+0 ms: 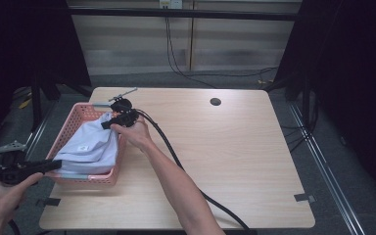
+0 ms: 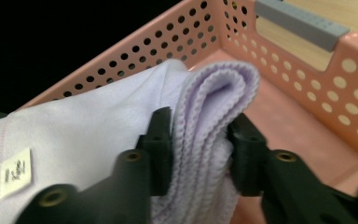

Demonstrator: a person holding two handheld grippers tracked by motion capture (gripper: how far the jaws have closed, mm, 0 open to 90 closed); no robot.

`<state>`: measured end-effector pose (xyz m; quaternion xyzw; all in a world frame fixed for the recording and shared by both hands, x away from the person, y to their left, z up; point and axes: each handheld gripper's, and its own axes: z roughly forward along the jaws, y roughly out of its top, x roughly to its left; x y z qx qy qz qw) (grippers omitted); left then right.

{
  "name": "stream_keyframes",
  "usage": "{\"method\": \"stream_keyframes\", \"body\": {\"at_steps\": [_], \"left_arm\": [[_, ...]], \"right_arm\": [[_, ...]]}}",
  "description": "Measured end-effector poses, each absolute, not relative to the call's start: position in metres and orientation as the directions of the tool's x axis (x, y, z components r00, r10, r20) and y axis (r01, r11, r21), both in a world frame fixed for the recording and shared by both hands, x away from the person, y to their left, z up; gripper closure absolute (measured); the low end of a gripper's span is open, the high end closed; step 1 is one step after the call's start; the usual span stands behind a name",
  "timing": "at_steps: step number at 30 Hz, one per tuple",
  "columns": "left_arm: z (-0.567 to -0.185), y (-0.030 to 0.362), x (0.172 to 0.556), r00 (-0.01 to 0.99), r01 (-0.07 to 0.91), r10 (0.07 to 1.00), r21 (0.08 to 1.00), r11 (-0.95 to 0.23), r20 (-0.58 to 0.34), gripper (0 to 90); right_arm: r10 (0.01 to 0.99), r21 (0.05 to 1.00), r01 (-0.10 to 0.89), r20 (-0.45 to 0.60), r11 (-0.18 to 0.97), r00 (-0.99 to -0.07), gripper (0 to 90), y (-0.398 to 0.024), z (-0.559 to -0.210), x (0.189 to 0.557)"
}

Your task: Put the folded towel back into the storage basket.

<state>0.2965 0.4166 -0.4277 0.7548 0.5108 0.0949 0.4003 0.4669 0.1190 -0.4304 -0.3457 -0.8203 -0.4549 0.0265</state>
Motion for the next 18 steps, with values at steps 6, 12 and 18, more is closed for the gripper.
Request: {"method": "stream_keyframes", "body": {"at_steps": [6, 12, 18], "left_arm": [[-0.424, 0.409, 0.29, 0.473, 0.668, 0.841, 0.729, -0.15, -0.261, 49.8], [-0.412, 0.388, 0.284, 0.508, 0.626, 0.822, 0.765, -0.149, -0.255, 39.7], [-0.399, 0.359, 0.278, 0.529, 0.588, 0.815, 0.795, -0.15, -0.238, 38.4]], "right_arm": [[0.55, 0.746, 0.585, 0.356, 0.32, -0.755, 41.2, 0.113, -0.428, 0.468], [0.522, 0.779, 0.553, 0.353, 0.296, -0.777, 36.7, 0.094, -0.413, 0.465], [0.485, 0.804, 0.51, 0.33, 0.305, -0.81, 35.3, 0.069, -0.401, 0.45]]}}
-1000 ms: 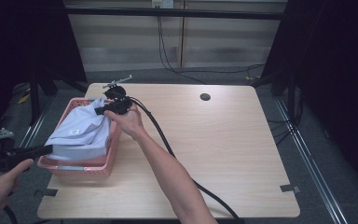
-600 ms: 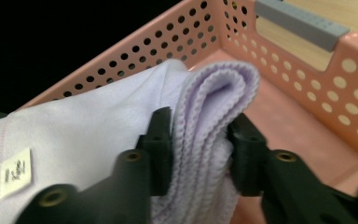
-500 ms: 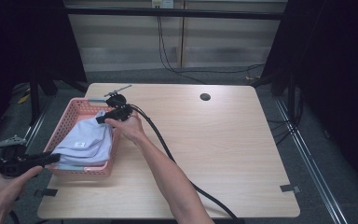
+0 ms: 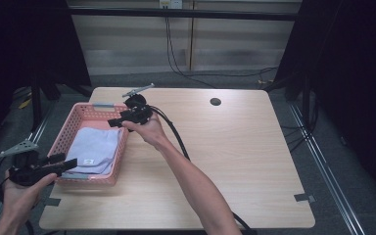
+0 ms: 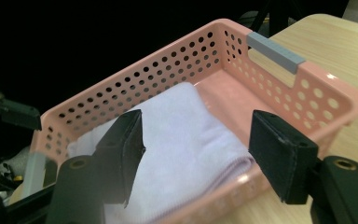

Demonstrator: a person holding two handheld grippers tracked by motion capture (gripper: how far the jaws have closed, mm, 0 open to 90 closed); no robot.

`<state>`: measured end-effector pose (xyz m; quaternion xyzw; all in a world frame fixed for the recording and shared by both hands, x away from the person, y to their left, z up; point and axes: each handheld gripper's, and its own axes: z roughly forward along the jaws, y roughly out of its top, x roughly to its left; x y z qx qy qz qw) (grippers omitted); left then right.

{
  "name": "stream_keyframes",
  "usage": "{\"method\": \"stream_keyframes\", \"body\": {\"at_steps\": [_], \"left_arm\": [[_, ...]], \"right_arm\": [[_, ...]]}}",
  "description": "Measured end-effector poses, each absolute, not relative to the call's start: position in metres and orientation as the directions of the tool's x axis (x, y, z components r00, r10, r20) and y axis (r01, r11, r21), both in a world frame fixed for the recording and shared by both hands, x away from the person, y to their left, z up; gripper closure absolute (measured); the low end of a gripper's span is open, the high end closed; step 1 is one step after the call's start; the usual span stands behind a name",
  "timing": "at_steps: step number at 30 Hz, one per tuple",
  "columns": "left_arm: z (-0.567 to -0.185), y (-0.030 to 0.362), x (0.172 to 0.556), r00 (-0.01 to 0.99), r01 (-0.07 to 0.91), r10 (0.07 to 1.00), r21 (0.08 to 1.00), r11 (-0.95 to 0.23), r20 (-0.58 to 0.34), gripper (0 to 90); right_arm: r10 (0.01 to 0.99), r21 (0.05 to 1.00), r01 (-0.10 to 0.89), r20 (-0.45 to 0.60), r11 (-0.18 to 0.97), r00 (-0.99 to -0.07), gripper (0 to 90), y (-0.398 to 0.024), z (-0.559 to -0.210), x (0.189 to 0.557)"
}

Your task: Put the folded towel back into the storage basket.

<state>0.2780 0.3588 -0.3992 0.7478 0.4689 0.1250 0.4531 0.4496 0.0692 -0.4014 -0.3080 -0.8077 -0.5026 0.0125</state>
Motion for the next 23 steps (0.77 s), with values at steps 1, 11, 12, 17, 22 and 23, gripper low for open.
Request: {"method": "stream_keyframes", "body": {"at_steps": [1, 11, 12, 17, 22, 23], "left_arm": [[-0.397, 0.352, 0.276, 0.541, 0.576, 0.809, 0.802, -0.158, -0.23, 38.4], [-0.397, 0.276, 0.261, 0.625, 0.516, 0.75, 0.836, -0.187, -0.217, 42.7], [-0.397, 0.269, 0.26, 0.632, 0.519, 0.742, 0.834, -0.19, -0.224, 42.3], [-0.401, 0.24, 0.256, 0.648, 0.509, 0.733, 0.834, -0.214, -0.207, 38.6], [-0.413, 0.218, 0.254, 0.66, 0.527, 0.721, 0.813, -0.247, -0.208, 32.7], [-0.414, 0.216, 0.253, 0.667, 0.528, 0.716, 0.809, -0.259, -0.206, 31.3]], "right_arm": [[0.48, 0.81, 0.5, 0.321, 0.307, -0.816, 35.3, 0.062, -0.399, 0.445], [0.471, 0.847, 0.452, 0.29, 0.28, -0.833, 34.7, -0.013, -0.394, 0.4], [0.478, 0.847, 0.451, 0.284, 0.282, -0.831, 34.6, -0.021, -0.395, 0.394], [0.5, 0.86, 0.438, 0.269, 0.26, -0.823, 34.5, -0.061, -0.401, 0.367], [0.528, 0.865, 0.438, 0.26, 0.245, -0.809, 33.0, -0.09, -0.404, 0.347], [0.535, 0.865, 0.438, 0.256, 0.245, -0.805, 31.8, -0.095, -0.404, 0.343]]}}
